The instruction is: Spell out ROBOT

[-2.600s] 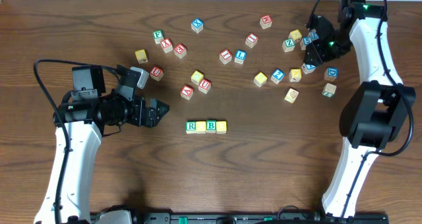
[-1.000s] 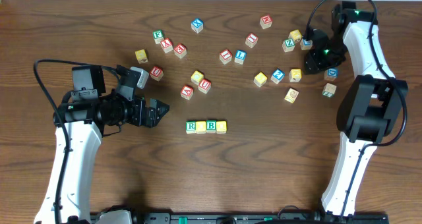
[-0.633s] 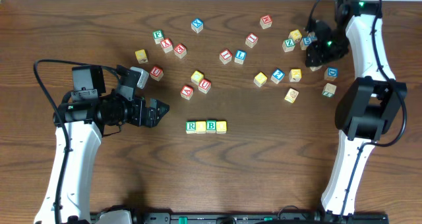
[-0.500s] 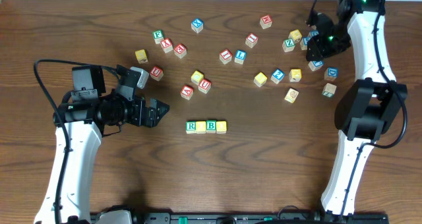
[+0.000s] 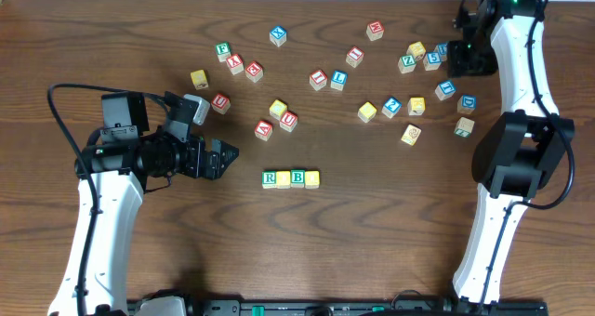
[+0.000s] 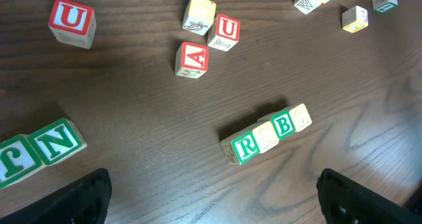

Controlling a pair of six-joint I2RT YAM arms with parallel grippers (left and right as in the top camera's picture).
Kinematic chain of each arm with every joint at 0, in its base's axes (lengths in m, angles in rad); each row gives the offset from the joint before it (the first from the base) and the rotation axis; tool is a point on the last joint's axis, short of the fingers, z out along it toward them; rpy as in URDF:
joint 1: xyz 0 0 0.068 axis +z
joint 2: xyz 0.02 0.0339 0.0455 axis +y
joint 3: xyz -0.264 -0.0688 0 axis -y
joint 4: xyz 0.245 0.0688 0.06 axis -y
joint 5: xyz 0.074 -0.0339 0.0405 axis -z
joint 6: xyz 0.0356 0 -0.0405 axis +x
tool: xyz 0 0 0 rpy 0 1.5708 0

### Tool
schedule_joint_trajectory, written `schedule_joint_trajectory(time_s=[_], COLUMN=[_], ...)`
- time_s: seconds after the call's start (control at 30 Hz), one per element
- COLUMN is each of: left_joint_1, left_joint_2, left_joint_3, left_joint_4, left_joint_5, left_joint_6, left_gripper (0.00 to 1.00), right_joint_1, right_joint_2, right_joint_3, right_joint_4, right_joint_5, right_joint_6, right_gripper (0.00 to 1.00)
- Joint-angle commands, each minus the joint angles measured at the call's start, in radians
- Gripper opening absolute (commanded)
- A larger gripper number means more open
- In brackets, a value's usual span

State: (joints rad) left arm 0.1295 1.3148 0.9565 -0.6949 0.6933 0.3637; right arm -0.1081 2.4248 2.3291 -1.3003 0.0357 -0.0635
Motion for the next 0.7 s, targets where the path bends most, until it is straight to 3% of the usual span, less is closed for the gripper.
schedule_joint_trajectory(time_s=[0.0,0.37,0.67], left_joint_1=[0.005,0.005,0.005], left_joint_2=[-0.005,-0.005,-0.005], left_joint_3=[0.010,0.010,0.010], left_joint_4=[0.000,0.000,0.000], left_joint_5=[0.002,0.002,0.002], left_joint_6=[0.009,0.009,0.009], left_gripper=[0.98,0.98,0.98], right_joint_1=[-0.005,0.082,0.151], right_joint_2=[-0.001,-0.001,-0.001], right_joint_3=[0.018,0.018,0.011], right_joint_4=[0.006,0.053,0.093], right_joint_5=[0.040,0.065,0.175], right_joint_6=[0.329,0.715,0.810], right_gripper=[0.36,0.38,0.41])
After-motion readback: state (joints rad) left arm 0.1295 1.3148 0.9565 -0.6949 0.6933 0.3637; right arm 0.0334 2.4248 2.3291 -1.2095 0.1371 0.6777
